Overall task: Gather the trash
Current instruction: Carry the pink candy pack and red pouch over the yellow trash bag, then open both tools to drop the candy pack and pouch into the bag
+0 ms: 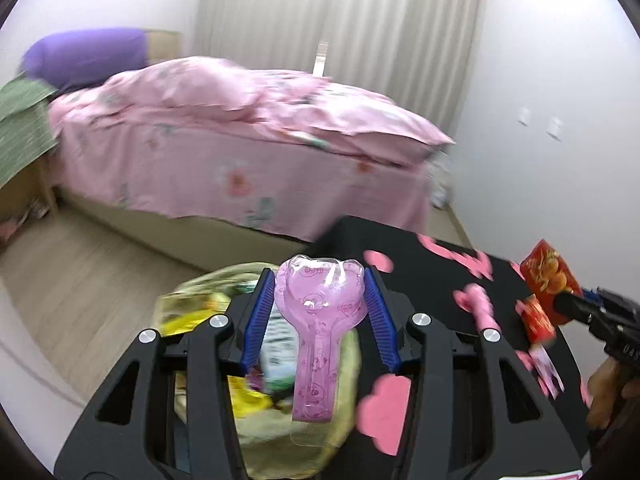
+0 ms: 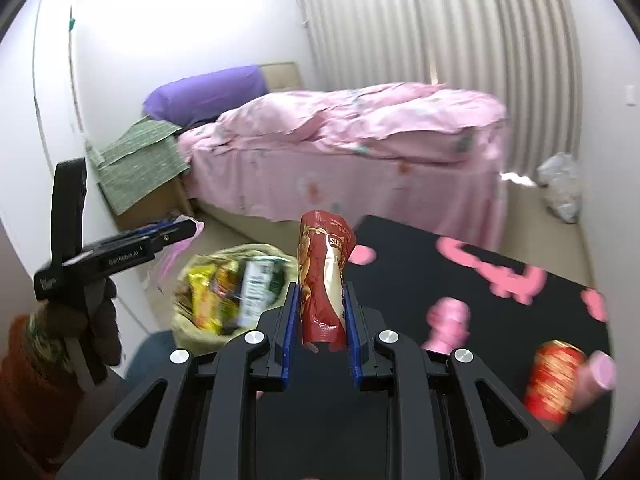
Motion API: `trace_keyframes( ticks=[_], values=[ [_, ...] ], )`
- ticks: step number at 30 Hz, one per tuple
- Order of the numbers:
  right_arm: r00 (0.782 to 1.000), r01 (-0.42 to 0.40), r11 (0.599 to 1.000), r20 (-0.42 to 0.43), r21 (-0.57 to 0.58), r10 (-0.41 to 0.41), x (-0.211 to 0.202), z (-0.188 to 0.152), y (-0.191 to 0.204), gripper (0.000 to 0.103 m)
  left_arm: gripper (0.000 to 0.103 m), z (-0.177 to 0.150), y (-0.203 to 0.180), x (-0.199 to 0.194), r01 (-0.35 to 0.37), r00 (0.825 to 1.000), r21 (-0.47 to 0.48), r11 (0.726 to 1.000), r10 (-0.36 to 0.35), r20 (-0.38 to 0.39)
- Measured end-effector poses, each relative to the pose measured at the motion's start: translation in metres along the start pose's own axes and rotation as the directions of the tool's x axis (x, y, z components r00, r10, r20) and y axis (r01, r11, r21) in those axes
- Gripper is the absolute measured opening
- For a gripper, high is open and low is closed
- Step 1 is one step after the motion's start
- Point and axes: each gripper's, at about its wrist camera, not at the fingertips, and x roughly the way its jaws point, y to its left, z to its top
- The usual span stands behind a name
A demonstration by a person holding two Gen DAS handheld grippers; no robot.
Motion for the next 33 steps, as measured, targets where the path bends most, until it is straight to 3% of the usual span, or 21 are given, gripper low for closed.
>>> trace_keyframes(
  ticks=[4, 11, 20, 28, 31, 33],
  values=[
    [0.998, -0.063, 0.997, -0.034, -0.032, 0.062, 0.045, 0.021, 0.025, 0.02, 0.043, -0.001, 0.035, -0.001, -0.068, 0.997, -0.069, 0.995, 0.071, 0.033],
    [0.988, -0.127, 0.988, -0.105, -0.088, 0.117, 0.105, 0.03, 0.054, 0.02, 0.043, -0.01, 0.071, 0.008, -0.088, 0.995, -0.159, 0.983, 0.094, 0.03],
    [0.969, -0.17, 0.982, -0.198, -0.088, 0.15, 0.155, 0.019, 0.059, 0.02, 0.043, -0.017, 0.08, 0.036, -0.016, 1.0, -0.202, 0.979, 0.018, 0.011],
    [0.954, -0.197, 0.978, -0.245, -0.071, 0.174, 0.182, 0.009, 0.059, 0.021, 0.045, -0.012, 0.082, 0.055, 0.0, 1.0, -0.236, 0.972, -0.005, -0.021],
    [0.952, -0.19, 0.98, -0.256, -0.066, 0.168, 0.191, 0.005, 0.059, 0.04, 0.061, -0.011, 0.087, 0.058, 0.004, 0.999, -0.264, 0.964, -0.014, -0.035],
    [0.949, -0.2, 0.978, -0.258, -0.053, 0.18, 0.192, 0.004, 0.056, 0.042, 0.064, -0.009, 0.088, 0.056, -0.005, 1.0, -0.264, 0.964, -0.002, -0.024]
  ],
)
